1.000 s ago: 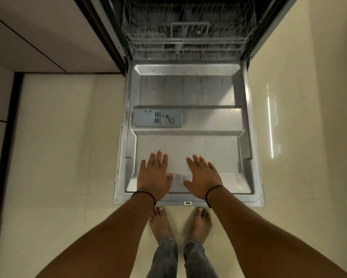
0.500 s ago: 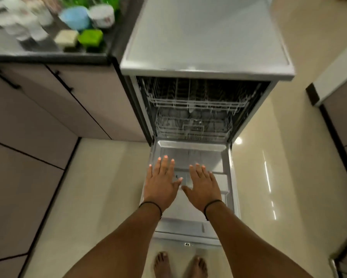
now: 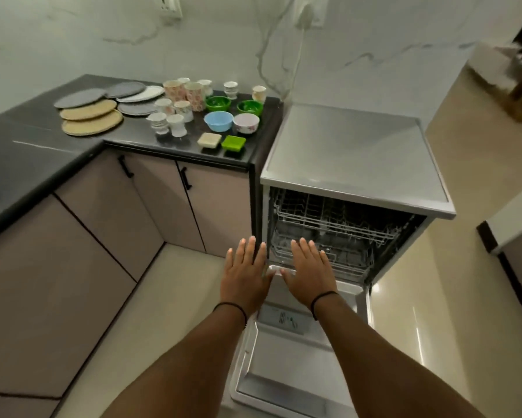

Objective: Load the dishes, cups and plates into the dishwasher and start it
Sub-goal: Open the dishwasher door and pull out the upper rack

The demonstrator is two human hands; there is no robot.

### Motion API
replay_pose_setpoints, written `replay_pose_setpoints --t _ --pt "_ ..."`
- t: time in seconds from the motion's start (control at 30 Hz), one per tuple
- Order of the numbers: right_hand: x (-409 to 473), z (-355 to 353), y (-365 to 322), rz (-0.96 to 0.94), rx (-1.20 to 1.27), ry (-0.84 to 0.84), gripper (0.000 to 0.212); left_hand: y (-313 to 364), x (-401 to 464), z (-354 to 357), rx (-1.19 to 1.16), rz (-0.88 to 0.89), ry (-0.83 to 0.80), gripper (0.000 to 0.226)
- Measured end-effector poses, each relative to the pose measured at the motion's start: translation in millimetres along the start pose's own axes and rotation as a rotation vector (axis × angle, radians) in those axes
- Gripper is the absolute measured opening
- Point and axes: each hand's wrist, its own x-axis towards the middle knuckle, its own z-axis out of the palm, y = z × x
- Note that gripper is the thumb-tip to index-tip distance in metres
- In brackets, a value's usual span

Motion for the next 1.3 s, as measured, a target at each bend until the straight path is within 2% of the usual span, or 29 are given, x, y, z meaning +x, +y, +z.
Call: replay_pose_setpoints --t 0.1,0.37,0.5,0.67,0.97,1.17,1.3 --pt "22 -8 -32 0.006 -0.013 0.02 0.075 -48 7 -19 0.02 -0.042 0.029 0.082" --pt "102 -32 -182 0.091 0.008 0.109 0.075 -253 41 -96 0.019 -0.128 0.136 0.069" --pt "131 -53 -239 0.066 0.012 0.158 0.072 -308 62 -135 -0.005 -0.129 0.164 0.07" --pt "163 -77 -265 0.091 0.004 0.195 0.072 -315 103 -166 -0.048 -0.046 0.192 0.07" --pt "224 -80 -276 0.127 0.049 0.226 0.074 -323 186 -189 -0.028 0.005 0.129 0.069" --pt "311 -69 -238 0.198 0.051 0.183 0.073 -321 287 -167 -0.068 -0.018 0.016 0.053" --pt "348 -67 -219 0.22 0.035 0.148 0.075 -311 333 -151 -0.076 0.018 0.0 0.052"
